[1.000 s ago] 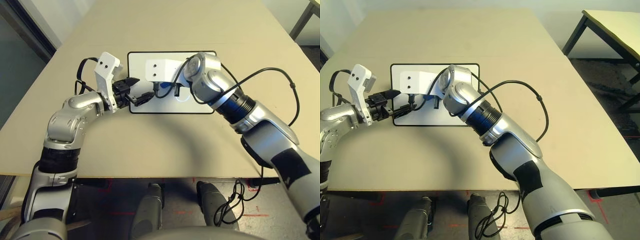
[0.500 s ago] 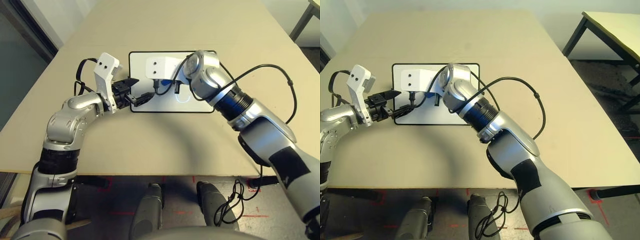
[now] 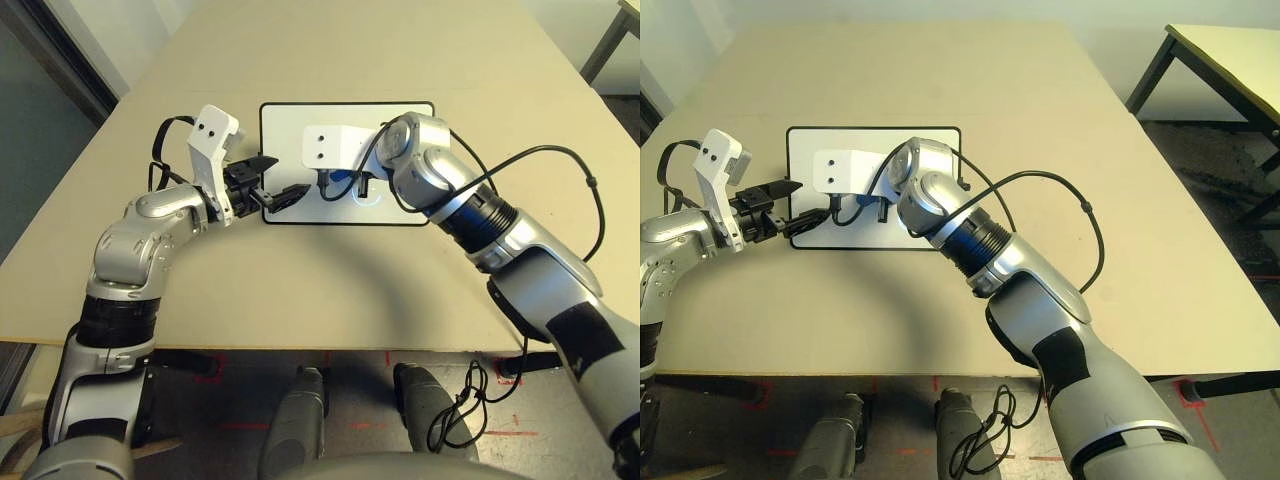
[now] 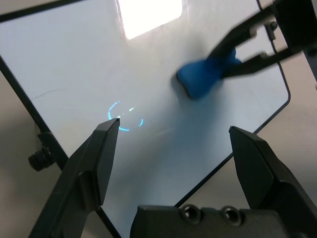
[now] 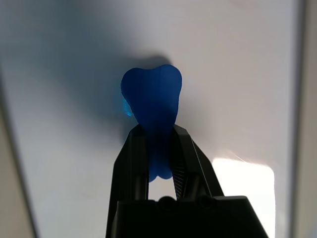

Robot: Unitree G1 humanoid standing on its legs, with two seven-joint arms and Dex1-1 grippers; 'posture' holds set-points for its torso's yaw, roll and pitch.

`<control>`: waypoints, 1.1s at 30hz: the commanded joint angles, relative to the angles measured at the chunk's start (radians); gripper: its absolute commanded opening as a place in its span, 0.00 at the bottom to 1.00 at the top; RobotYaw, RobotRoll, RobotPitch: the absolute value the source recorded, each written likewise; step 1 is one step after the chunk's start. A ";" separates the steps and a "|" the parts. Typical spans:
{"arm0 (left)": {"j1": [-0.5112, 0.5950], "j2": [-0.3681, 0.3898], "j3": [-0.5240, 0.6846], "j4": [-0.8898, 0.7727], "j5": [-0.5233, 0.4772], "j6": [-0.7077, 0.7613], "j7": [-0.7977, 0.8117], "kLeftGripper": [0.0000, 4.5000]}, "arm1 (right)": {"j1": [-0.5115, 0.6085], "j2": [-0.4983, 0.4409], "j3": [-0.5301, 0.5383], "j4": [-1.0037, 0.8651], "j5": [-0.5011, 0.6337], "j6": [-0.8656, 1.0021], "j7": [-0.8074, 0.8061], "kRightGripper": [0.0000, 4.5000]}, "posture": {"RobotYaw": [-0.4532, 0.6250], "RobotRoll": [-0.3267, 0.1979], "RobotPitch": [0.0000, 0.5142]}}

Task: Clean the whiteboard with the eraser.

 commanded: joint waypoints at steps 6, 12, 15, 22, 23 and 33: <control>-0.023 -0.013 -0.023 0.038 0.011 -0.021 -0.019 1.00 | 0.029 -0.075 -0.028 0.036 -0.014 0.027 -0.013 0.13 | 0.41 0.62 0.29; -0.024 -0.012 -0.026 0.044 0.013 -0.027 -0.029 1.00 | 0.081 -0.155 -0.021 0.003 -0.022 0.041 0.000 0.13 | 0.40 0.62 0.30; -0.025 -0.009 -0.027 0.046 0.014 -0.027 -0.032 1.00 | 0.092 -0.183 -0.024 -0.011 -0.021 0.051 0.004 0.13 | 0.40 0.62 0.30; -0.037 -0.011 -0.032 0.054 0.020 -0.026 -0.040 1.00 | 0.135 -0.224 -0.007 -0.103 -0.024 0.105 0.038 0.13 | 0.39 0.62 0.30; -0.038 -0.011 -0.032 0.055 0.021 -0.027 -0.042 1.00 | 0.141 -0.226 -0.005 -0.117 -0.026 0.113 0.043 0.13 | 0.39 0.62 0.30; -0.124 -0.049 0.034 0.156 0.051 -0.140 0.034 1.00 | 0.001 -0.121 -0.288 -0.183 0.129 0.319 -0.030 0.13 | 0.40 0.62 0.29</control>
